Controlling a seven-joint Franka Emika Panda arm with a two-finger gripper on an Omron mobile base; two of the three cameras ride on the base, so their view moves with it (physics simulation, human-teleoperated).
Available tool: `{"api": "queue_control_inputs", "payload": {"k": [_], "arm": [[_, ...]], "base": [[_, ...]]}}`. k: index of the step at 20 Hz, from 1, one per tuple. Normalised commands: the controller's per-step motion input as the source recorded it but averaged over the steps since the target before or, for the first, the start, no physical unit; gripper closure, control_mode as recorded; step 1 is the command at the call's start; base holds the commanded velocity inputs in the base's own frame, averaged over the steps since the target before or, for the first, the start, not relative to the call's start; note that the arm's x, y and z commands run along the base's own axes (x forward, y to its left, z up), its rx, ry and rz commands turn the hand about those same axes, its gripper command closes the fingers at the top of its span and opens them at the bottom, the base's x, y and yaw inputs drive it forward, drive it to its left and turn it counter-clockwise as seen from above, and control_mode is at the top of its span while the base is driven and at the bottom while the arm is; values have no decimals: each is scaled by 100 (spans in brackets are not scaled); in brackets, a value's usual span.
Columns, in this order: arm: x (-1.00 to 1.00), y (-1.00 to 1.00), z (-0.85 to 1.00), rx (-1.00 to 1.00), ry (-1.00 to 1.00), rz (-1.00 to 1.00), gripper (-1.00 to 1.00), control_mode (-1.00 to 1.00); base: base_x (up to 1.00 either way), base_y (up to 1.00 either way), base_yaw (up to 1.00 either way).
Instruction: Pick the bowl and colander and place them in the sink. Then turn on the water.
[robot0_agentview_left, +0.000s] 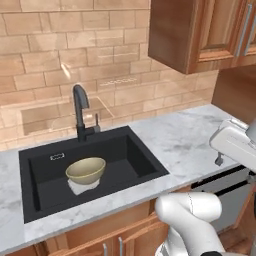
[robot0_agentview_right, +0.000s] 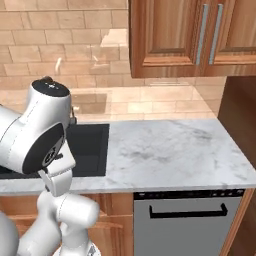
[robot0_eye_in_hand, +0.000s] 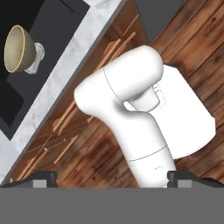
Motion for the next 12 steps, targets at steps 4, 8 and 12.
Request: {"api": "queue_control_inputs", "payload": {"k": [4, 8, 12], "arm": [[0, 0, 0, 0, 0, 0, -100, 100], [0, 0, 0, 0, 0, 0, -100, 100], [0, 0, 0, 0, 0, 0, -100, 100]], "base": [[-7, -42, -29], [-11, -34, -26], [-17, -41, -24]]}}
